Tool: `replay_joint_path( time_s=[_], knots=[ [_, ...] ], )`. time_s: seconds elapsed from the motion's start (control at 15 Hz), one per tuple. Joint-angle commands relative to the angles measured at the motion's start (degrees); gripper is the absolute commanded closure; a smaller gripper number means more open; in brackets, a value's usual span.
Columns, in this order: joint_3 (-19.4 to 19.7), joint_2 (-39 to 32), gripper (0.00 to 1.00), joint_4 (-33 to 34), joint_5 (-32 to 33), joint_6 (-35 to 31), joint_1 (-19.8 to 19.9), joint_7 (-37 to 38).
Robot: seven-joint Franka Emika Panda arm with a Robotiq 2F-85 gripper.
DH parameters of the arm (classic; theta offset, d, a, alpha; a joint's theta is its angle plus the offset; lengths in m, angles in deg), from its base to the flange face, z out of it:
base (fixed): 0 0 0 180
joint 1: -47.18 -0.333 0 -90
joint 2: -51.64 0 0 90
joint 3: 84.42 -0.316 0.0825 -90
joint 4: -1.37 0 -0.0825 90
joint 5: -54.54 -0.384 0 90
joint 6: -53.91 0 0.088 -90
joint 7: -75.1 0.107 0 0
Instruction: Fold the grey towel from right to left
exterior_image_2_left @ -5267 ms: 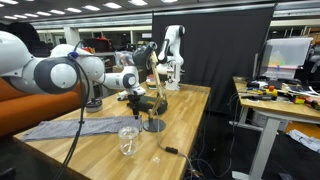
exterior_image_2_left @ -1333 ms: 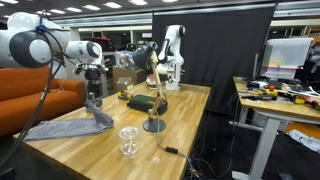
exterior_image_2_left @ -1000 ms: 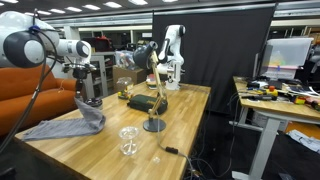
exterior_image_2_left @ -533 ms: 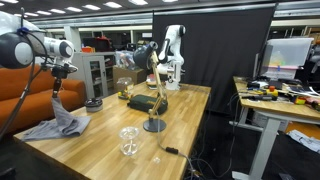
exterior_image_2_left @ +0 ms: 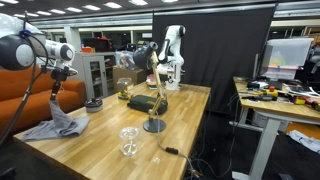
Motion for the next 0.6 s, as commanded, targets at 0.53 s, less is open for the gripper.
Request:
replay_joint_path(
  time_s=[0.53],
  knots=[
    [1.8, -0.1, 0.99, -1.3, 8.0, 0.5, -2.8, -11.5]
  ],
)
